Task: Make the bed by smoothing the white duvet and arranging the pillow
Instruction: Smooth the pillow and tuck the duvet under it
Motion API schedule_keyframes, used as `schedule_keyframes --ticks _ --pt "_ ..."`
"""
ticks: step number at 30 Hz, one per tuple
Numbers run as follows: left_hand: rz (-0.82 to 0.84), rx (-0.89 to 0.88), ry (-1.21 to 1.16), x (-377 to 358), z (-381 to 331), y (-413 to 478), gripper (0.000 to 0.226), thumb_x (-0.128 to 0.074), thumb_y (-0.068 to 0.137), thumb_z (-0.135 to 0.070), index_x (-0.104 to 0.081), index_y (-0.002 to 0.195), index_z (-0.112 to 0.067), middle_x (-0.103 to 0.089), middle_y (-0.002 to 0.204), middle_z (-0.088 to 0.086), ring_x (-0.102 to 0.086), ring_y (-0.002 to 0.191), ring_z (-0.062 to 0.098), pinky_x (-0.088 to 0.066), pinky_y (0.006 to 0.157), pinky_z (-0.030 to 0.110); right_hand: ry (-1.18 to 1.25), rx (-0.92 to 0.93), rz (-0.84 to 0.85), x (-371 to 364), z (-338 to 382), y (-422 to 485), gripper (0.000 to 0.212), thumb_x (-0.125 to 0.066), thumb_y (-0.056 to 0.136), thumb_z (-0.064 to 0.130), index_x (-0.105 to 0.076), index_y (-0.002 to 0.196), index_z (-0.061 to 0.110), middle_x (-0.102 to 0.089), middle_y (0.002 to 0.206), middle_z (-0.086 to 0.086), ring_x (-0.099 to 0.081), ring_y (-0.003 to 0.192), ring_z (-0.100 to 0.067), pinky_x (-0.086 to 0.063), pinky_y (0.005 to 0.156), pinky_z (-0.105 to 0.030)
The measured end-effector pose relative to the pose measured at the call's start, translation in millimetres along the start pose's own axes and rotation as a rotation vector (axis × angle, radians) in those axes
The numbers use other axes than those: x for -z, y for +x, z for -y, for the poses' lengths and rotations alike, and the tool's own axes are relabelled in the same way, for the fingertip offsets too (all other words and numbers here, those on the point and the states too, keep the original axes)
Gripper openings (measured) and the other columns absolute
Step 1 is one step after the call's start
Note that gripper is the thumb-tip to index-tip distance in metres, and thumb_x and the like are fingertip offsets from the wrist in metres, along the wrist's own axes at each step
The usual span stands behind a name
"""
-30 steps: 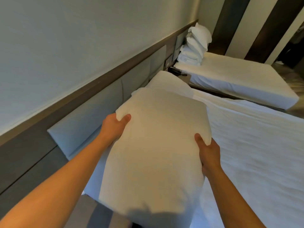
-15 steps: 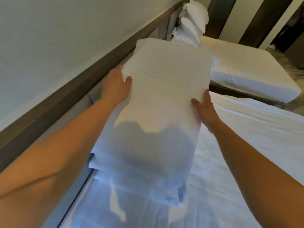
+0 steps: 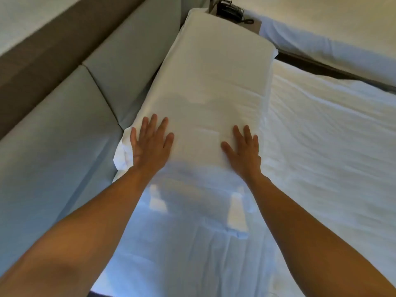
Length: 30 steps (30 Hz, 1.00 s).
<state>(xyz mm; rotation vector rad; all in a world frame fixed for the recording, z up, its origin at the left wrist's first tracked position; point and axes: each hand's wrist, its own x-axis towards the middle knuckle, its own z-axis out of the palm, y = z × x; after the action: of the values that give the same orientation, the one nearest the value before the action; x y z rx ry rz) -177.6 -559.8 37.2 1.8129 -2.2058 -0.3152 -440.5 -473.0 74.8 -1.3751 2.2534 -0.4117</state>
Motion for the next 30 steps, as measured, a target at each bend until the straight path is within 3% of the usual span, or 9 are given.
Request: schedule_keyframes --ticks 5,7,12,15,18,22,25,28,30 --pt "-0.196 0.427 -0.346 -31.4 5.6 -87.8 0.062 -0.045 0.102 -0.051 -0.035 0.158 -0.027 -0.027 0.168 0.002 -0.024 0.155 0.021 -0.020 0.120 0.051 0.482 -0.104 -0.166 -41.9 -35.1 -105.1 0.088 -0.066 0.096 0.055 -0.013 0.166 0.041 -0.014 0.175 0.010 -0.026 0.148 -0.001 -0.031 0.117 -0.030" --pt "-0.223 0.619 -0.416 -44.1 8.7 -112.1 0.079 -0.055 0.096 -0.056 -0.028 0.160 -0.018 -0.031 0.166 0.007 -0.032 0.151 0.028 -0.025 0.120 0.054 0.424 -0.262 -0.201 -71.7 -41.8 -142.5 0.099 -0.069 0.092 0.061 -0.009 0.167 0.035 -0.025 0.173 0.005 -0.036 0.150 -0.013 -0.033 0.120 -0.042" --pt "-0.229 1.088 -0.643 -61.8 12.6 -122.6 0.122 -0.077 0.076 -0.068 -0.013 0.163 -0.011 -0.018 0.168 0.010 -0.027 0.153 0.031 -0.032 0.114 0.055 0.522 -0.822 -0.166 -115.2 -43.0 -160.1 0.138 -0.068 0.071 0.085 0.002 0.167 0.016 -0.001 0.176 -0.009 -0.006 0.162 -0.028 -0.018 0.121 -0.066" --pt "-0.125 1.307 -0.921 -77.4 24.9 -125.0 0.131 -0.076 0.067 -0.078 -0.020 0.161 -0.008 -0.034 0.161 0.014 -0.041 0.144 0.035 -0.039 0.113 0.048 0.867 -1.086 -0.204 -129.7 -51.5 -154.7 0.168 -0.077 0.048 0.088 0.015 0.164 0.011 0.003 0.175 -0.017 -0.009 0.161 -0.037 -0.018 0.127 -0.060" --pt "0.093 1.332 -1.208 -85.1 29.6 -131.1 0.114 -0.074 0.058 -0.086 -0.046 0.144 -0.016 -0.056 0.141 0.001 -0.055 0.120 0.029 -0.043 0.107 0.056 1.153 -1.151 -0.275 -147.7 -58.9 -151.4 0.180 -0.085 0.035 0.082 0.019 0.162 0.008 -0.019 0.173 -0.013 -0.029 0.156 -0.035 -0.026 0.126 -0.050" --pt "0.275 1.291 -1.364 -95.4 38.8 -132.1 0.090 -0.070 0.069 -0.082 -0.055 0.133 -0.021 -0.060 0.135 0.005 -0.054 0.118 0.031 -0.045 0.099 0.059 1.377 -1.219 -0.275 -168.8 -63.2 -144.8 0.157 -0.094 0.036 0.075 -0.017 0.162 0.021 -0.051 0.151 -0.002 -0.051 0.137 -0.031 -0.035 0.119 -0.051" --pt "0.322 1.283 -1.399 -105.8 45.9 -134.3 0.097 -0.075 0.064 -0.080 -0.055 0.141 -0.024 -0.058 0.140 0.003 -0.053 0.128 0.032 -0.044 0.100 0.058 1.540 -1.129 -0.235 -185.0 -75.2 -142.0 0.145 -0.099 0.027 0.070 -0.036 0.154 0.038 -0.061 0.140 0.013 -0.058 0.130 -0.018 -0.036 0.117 -0.051" --pt "0.246 1.281 -1.632 -127.1 60.4 -133.0 0.101 -0.096 0.047 -0.065 -0.062 0.136 -0.029 -0.061 0.144 0.005 -0.056 0.132 0.036 -0.043 0.104 0.068 1.688 -1.079 -0.173 -184.7 -74.9 -143.4 0.086 -0.097 0.056 0.049 -0.063 0.133 0.034 -0.074 0.127 0.008 -0.067 0.116 -0.014 -0.045 0.109 -0.042" --pt "0.134 1.280 -1.741 -153.8 74.3 -128.3 0.089 -0.104 0.047 -0.043 -0.071 0.127 -0.024 -0.070 0.133 0.011 -0.064 0.124 0.039 -0.048 0.102 0.066 1.792 -1.102 -0.185 -184.8 -76.6 -139.6 0.066 -0.094 0.071 0.032 -0.067 0.132 0.029 -0.078 0.120 0.002 -0.071 0.113 -0.019 -0.053 0.104 -0.043"
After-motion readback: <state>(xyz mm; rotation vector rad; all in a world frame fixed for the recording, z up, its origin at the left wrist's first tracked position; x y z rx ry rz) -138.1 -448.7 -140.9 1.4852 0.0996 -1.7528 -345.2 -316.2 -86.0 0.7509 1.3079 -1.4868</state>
